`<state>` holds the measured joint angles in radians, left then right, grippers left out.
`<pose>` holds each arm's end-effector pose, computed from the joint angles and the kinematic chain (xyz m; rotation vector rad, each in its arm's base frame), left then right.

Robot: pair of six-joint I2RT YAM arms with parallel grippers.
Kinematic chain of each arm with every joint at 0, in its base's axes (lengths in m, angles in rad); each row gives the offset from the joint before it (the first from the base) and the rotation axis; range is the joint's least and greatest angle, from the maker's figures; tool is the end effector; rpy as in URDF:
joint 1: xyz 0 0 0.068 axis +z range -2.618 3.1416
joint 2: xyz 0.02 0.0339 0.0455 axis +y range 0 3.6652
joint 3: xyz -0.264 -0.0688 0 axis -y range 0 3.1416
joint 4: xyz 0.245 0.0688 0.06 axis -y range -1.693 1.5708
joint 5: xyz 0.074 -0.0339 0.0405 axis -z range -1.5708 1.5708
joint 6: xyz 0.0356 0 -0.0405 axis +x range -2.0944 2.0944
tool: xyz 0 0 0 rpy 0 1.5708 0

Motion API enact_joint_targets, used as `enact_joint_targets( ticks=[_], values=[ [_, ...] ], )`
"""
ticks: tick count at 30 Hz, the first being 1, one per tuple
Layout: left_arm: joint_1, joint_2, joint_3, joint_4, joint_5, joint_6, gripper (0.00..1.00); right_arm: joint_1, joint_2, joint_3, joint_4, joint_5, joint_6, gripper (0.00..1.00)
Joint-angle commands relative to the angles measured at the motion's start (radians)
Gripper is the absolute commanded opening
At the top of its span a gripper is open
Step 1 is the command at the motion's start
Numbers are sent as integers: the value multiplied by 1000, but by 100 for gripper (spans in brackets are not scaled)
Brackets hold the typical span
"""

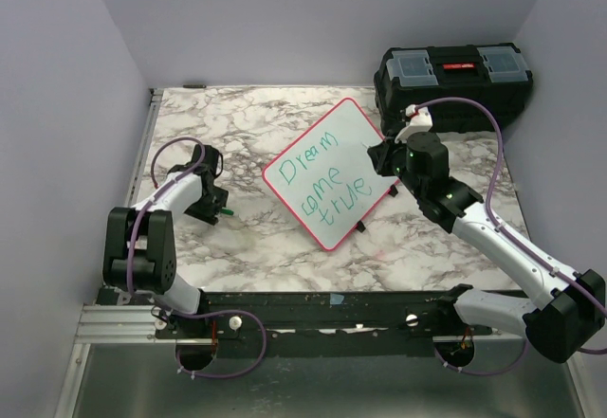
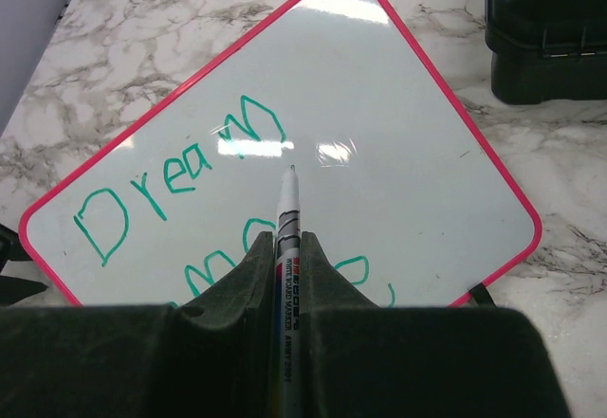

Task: Write a sentence on the whiteboard
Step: Move the pen cap to the center of the board.

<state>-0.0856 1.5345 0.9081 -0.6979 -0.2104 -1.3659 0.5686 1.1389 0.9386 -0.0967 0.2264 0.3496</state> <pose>0.2703 -0.0157 0.1768 -1.7132 2.2386 -0.0091 0.2280 0.1362 0.3315 -0.0482 1.8810 0.4235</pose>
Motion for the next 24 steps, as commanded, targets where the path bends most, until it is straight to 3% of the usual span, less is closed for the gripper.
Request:
enact_joint_targets(
  ticks=[1,13,19,21,24],
  values=[
    [-11,42,50,-36,-4,-38,48,5,2,-19,31,-14,-2,1],
    [-61,166,215,-206,-30,-74,32,5,-5,-16,29,-19,-5,1],
    [-85,155,198,-206,10,-81,29,5,-7,5,-3,-42,-3,1],
    [-86,118,175,-172,-19,-25,24,5,-7,2,-6,-55,-1,1],
    [-76,31,139,-108,-84,82,26,4,-4,-3,-9,-86,8,1]
  ],
)
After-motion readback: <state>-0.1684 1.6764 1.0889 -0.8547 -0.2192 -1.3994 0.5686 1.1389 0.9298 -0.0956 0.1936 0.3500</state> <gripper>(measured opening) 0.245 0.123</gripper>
